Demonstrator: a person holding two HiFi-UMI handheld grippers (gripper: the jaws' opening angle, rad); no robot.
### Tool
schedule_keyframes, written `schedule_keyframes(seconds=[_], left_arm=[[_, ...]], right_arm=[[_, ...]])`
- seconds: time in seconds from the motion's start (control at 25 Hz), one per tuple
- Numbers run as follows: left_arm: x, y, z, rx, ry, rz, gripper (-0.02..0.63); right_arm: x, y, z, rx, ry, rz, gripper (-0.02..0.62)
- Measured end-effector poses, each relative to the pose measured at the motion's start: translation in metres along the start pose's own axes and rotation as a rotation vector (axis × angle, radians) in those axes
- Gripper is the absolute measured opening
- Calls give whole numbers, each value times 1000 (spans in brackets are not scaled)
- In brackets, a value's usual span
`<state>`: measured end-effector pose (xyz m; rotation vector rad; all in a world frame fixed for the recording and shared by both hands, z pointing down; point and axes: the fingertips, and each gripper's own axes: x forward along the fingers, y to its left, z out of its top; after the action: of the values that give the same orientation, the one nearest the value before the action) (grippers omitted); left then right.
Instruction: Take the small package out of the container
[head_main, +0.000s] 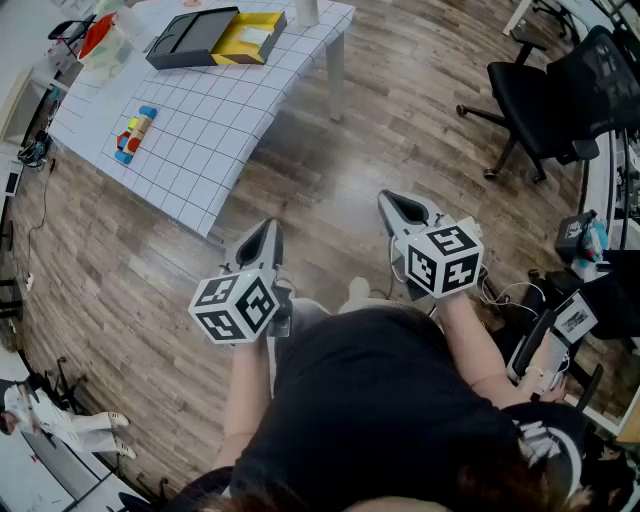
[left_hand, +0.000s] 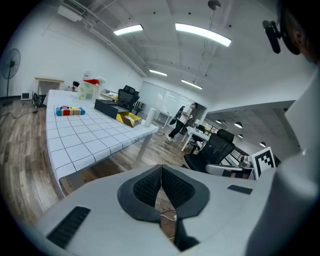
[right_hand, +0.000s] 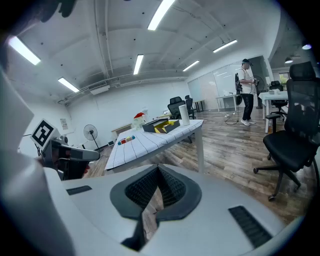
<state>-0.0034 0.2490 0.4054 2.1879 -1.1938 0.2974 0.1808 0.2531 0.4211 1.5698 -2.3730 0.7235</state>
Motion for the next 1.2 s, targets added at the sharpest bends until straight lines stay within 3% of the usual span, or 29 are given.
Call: schedule_keyframes(seconds=[0.52,0.92,1.2], left_arm=[[12,-21,0,0,-22,32,29],[4,-18,5,-46,-41,33,29],[11,-21,11,-20,-22,51,29]], right_arm=[[-7,-17,-9,44,22,61,15],[-2,-14,-4,50,12,84,15],[6,-23,2,79,18,90,15]])
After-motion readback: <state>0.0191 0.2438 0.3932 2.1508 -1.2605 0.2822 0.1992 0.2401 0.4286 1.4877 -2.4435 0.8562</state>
